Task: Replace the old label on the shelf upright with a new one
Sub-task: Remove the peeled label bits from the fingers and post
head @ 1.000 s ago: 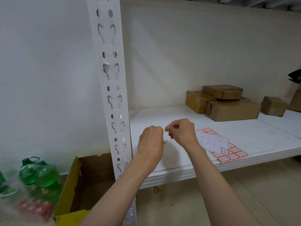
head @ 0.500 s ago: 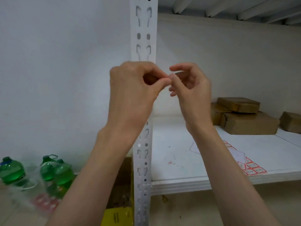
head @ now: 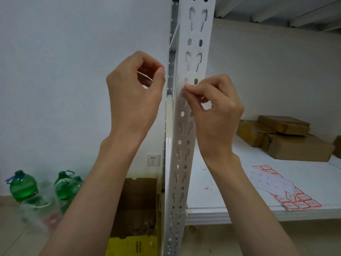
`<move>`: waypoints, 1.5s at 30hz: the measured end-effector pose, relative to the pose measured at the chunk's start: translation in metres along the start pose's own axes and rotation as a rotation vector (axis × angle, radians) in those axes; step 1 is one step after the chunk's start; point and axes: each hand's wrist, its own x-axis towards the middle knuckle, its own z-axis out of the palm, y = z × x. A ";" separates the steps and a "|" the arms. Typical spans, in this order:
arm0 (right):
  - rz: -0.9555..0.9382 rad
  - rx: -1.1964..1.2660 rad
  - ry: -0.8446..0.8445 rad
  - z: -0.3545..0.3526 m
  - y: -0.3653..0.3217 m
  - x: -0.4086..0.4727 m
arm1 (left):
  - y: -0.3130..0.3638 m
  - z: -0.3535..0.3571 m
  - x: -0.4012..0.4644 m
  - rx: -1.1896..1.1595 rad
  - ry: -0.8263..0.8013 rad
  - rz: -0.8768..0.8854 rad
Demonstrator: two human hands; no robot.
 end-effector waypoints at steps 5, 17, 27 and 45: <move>0.028 -0.016 0.021 0.007 -0.005 -0.002 | -0.001 0.002 0.000 0.009 0.001 0.013; 0.048 -0.025 -0.004 0.019 0.000 -0.006 | -0.002 0.005 -0.001 0.005 -0.012 -0.015; 0.427 0.335 0.152 -0.005 -0.005 -0.001 | -0.006 0.008 -0.003 -0.041 -0.088 -0.029; 0.919 0.165 -0.281 -0.034 0.075 -0.035 | -0.007 0.017 -0.010 -0.046 -0.071 -0.056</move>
